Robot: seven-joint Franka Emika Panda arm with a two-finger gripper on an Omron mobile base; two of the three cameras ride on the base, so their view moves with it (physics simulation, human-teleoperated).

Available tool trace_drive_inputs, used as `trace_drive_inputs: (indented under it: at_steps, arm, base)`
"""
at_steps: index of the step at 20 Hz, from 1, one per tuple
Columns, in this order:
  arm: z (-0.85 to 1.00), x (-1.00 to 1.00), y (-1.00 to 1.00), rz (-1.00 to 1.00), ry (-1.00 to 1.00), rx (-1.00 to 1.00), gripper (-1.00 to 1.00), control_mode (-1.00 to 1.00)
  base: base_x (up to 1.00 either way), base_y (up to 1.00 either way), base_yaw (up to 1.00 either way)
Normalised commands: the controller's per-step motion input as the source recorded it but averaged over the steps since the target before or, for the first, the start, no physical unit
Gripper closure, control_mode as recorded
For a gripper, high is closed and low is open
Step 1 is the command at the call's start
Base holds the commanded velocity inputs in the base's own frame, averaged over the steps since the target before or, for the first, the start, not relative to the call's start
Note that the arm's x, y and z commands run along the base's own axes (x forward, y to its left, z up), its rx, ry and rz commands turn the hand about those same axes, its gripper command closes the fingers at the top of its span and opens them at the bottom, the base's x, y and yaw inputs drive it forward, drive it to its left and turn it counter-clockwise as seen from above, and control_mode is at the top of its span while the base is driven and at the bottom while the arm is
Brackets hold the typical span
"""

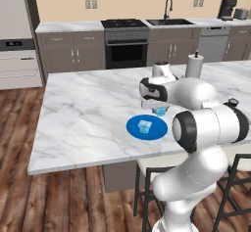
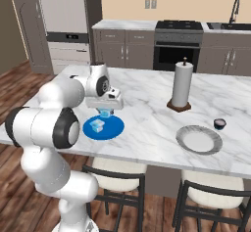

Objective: Place two yogurt containers on each plate.

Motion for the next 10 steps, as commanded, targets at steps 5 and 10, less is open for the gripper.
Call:
trace_drive_inputs:
  at_steps: [5, 10]
  arm:
    - [0.28, -0.19, -0.36, 0.0, 0.2, -0.2, 1.0, -1.0]
    - [0.14, -0.25, -0.29, 0.0, 0.22, -0.22, 1.0, -1.0]
  base:
    - [0.0, 0.0, 0.0]
    - [0.0, 0.0, 0.0]
